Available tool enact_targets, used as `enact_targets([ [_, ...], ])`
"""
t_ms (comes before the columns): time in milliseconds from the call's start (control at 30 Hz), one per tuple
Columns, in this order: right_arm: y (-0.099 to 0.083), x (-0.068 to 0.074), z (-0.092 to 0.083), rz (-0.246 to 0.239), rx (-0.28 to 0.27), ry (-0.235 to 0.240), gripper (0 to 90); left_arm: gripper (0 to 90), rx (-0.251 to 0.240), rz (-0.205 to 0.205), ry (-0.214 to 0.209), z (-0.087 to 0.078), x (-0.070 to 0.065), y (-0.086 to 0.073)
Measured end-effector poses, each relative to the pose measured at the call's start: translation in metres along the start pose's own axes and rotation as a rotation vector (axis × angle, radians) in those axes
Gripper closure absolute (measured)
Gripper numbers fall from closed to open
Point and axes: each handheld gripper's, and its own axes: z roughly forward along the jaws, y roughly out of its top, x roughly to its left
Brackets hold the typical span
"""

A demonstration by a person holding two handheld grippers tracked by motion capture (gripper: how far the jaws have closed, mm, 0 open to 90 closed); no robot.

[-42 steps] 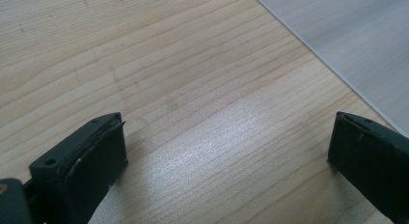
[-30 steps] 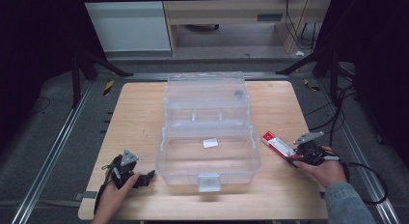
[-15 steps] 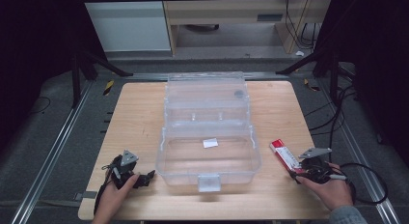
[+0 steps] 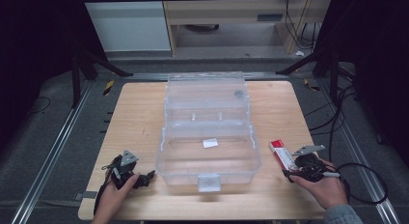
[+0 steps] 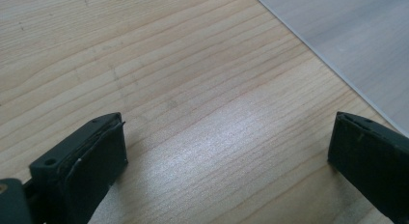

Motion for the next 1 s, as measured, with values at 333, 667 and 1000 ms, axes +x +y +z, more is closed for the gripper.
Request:
enact_targets([
  [333, -0.006, -0.005, 0.001, 0.025, 0.032, 0.001, 37.7, 0.0, 0.0, 0.0, 0.0, 0.0, 0.0, 0.0],
  [667, 0.003, -0.008, 0.013, 0.059, 0.123, 0.015, 43.3, 0.0, 0.0, 0.0, 0.0, 0.0, 0.0, 0.0],
  [1000, 0.013, -0.013, 0.017, 0.088, 0.225, 0.049, 45.3, 0.0, 0.0, 0.0, 0.0, 0.0, 0.0, 0.0],
])
